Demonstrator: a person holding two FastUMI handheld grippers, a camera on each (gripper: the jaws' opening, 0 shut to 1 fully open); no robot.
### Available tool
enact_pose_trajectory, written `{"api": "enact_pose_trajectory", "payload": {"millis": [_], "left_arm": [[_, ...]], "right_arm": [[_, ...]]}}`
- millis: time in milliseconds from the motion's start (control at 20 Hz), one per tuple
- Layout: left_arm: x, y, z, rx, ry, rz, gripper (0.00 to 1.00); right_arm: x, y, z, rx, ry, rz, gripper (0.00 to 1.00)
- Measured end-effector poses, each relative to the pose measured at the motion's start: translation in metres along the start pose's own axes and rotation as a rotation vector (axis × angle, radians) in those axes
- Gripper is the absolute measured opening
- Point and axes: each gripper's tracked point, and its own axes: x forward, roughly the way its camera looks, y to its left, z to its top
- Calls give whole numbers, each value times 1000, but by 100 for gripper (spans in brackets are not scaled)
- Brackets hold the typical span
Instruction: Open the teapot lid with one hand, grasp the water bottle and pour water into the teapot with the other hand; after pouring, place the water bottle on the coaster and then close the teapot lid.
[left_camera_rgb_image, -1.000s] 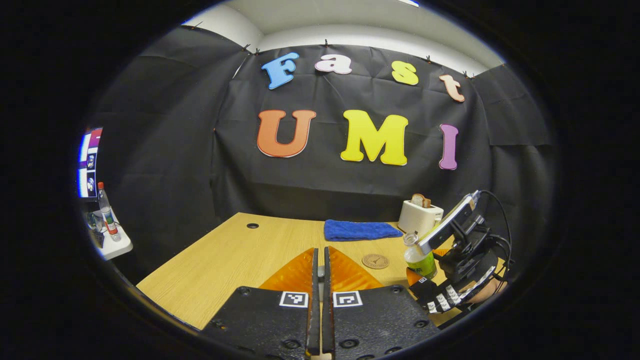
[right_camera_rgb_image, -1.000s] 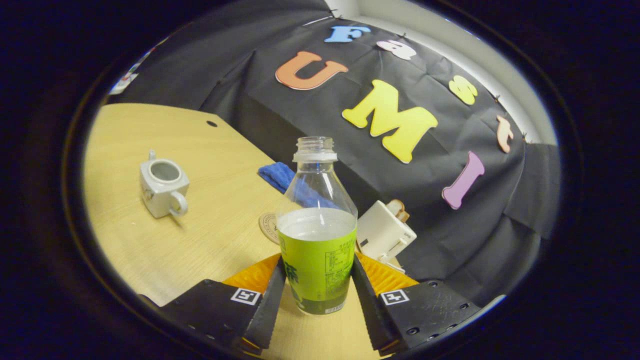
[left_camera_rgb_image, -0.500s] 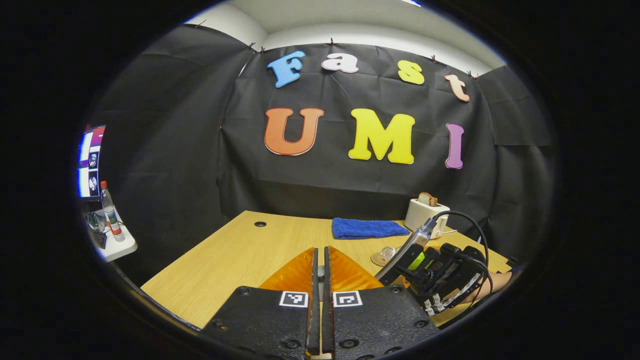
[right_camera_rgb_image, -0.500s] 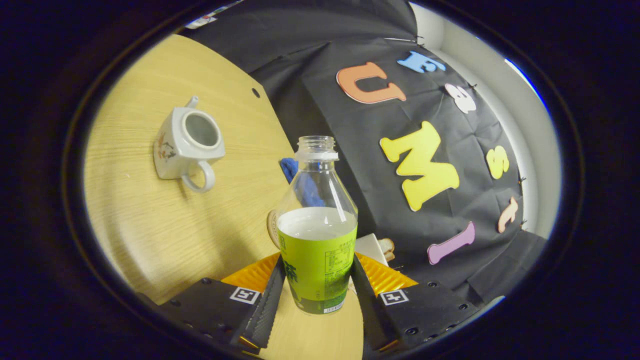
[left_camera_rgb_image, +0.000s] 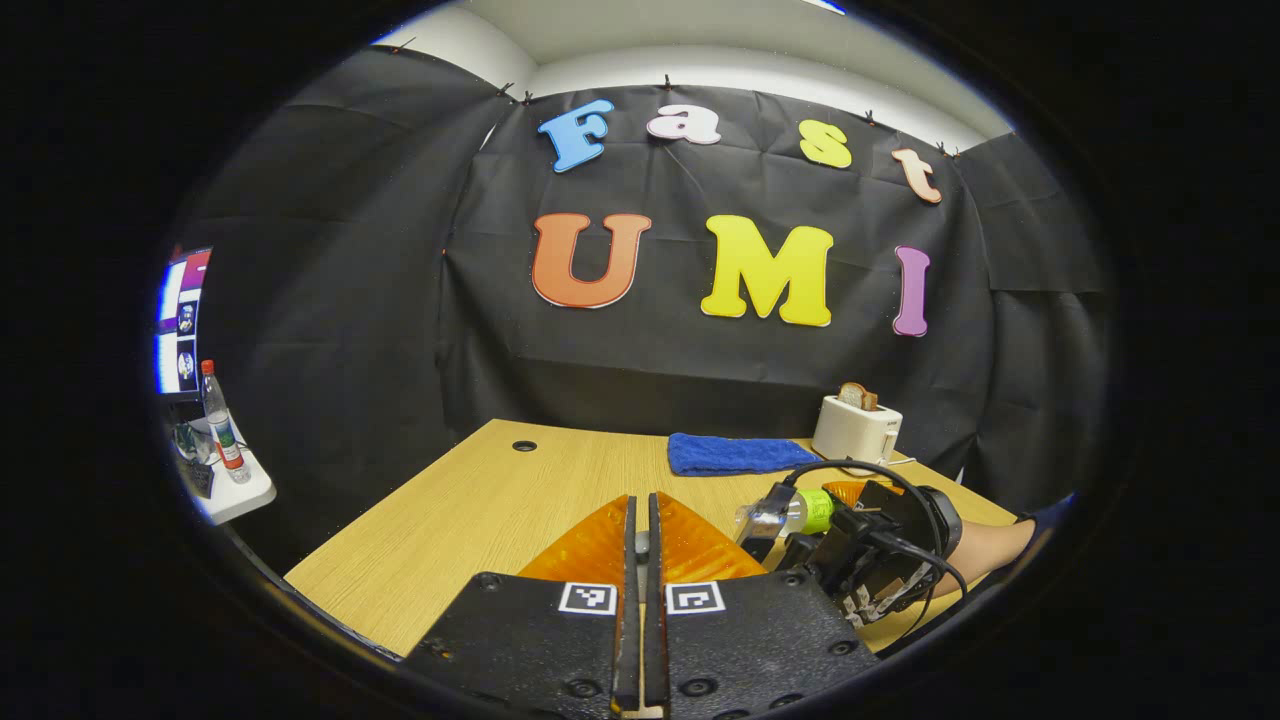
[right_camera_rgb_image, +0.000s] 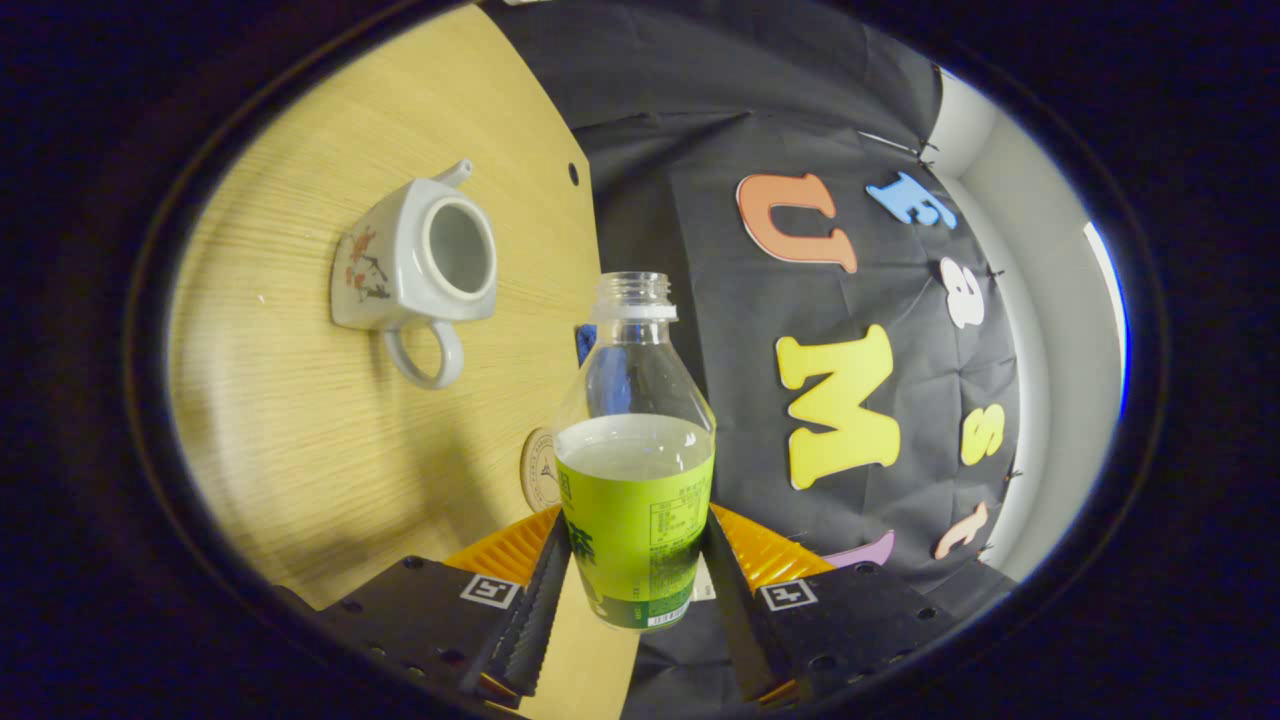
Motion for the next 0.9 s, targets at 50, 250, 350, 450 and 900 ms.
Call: {"api": "enact_pose_trajectory", "payload": {"millis": [50,250,350,450,900], "left_arm": [[0,1,0,2,2,1,4],[-2,9,0,18,2,18,4],[-2,7,1,23,0,10,4],[-1,6,0,26,1,5,4],[-3,13,1,23,0,13,4]], "right_arm": [[-1,-2,3,-27,-8,-13,73],[-10,-6,15,-151,-43,-47,73],[-8,-5,15,-186,-39,-51,72],[-7,-4,14,-206,-29,-42,72],[-2,-6,12,-357,-35,-86,72]]}}
